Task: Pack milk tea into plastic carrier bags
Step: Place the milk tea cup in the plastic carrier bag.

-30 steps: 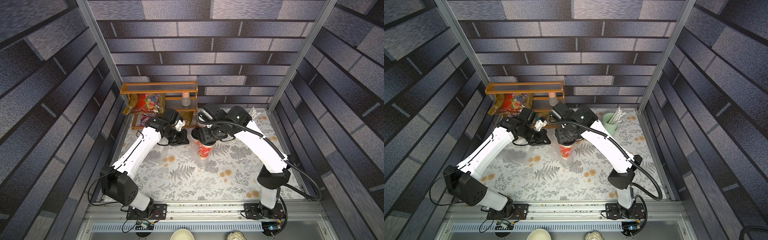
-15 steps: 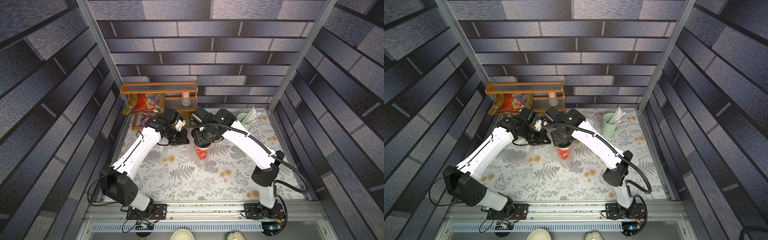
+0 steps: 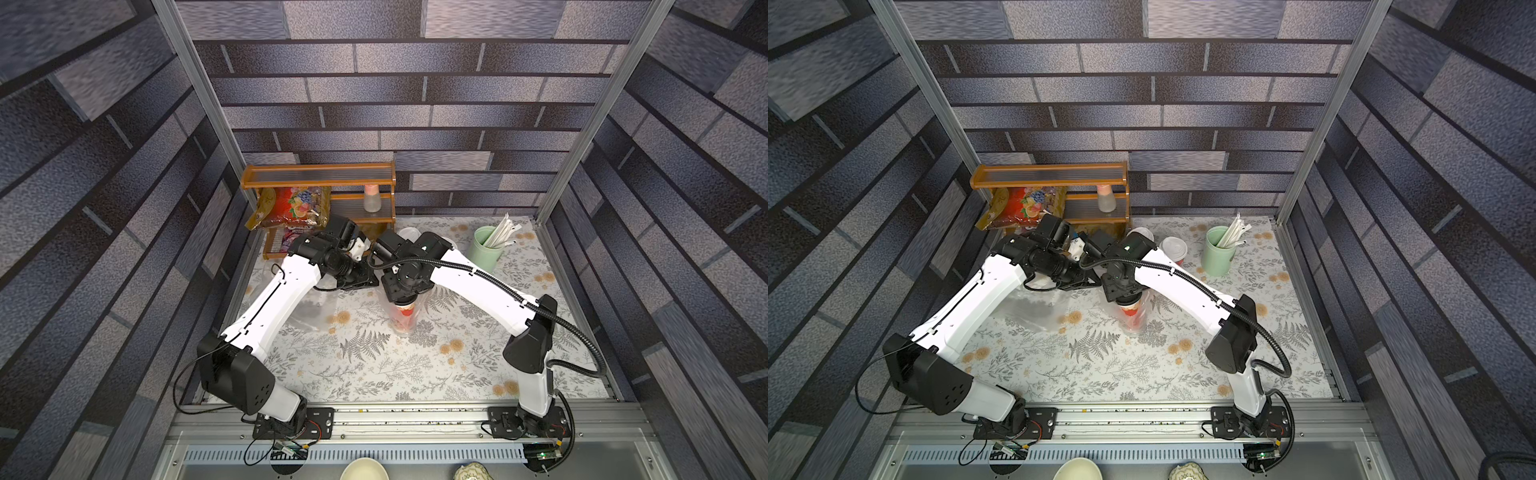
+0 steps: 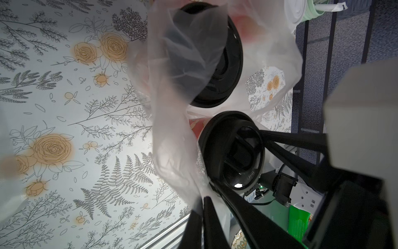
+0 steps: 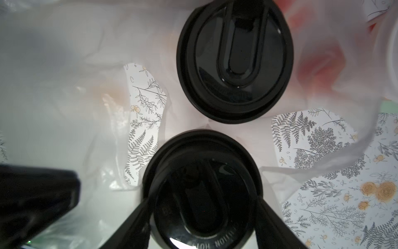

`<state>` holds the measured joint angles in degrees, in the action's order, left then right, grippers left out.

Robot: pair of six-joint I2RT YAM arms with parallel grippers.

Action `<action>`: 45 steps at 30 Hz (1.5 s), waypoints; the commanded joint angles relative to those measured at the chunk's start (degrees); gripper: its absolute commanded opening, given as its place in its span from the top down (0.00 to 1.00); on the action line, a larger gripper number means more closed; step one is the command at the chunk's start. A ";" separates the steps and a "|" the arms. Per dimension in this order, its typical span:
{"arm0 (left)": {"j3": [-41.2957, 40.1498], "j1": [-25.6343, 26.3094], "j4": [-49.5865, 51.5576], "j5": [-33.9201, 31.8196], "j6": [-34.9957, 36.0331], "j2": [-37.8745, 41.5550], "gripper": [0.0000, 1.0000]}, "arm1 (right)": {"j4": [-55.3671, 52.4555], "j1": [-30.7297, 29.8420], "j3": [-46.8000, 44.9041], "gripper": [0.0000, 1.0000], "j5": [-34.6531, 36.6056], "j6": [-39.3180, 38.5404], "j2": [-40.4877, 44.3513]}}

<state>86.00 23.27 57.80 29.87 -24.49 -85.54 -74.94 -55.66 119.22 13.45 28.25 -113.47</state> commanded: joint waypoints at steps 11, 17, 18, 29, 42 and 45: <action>2.45 -0.32 0.99 0.48 -0.63 2.04 0.94 | 6.56 -0.50 -8.46 0.36 2.71 2.80 5.51; 2.80 -0.75 2.71 -1.92 0.23 1.69 0.83 | 6.69 -0.43 -9.09 0.19 1.89 3.16 6.02; 2.53 -0.85 2.75 -1.84 0.31 1.60 0.82 | 6.36 -0.52 -8.37 0.16 1.78 2.93 5.91; 4.62 -2.60 3.71 -5.22 0.84 0.62 0.45 | -0.83 1.21 5.69 0.09 2.43 -0.50 5.89; 13.89 -3.31 6.27 -7.97 5.08 -7.54 0.36 | -3.00 8.62 8.05 0.19 0.40 -4.65 2.12; 16.32 -3.05 7.56 -8.07 7.06 -9.74 0.36 | -2.13 9.97 7.23 0.22 -0.24 -5.34 0.77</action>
<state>99.63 19.86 62.35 23.22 -20.91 -93.93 -75.44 -46.19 126.50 13.78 24.32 -110.63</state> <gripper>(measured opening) 0.642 0.787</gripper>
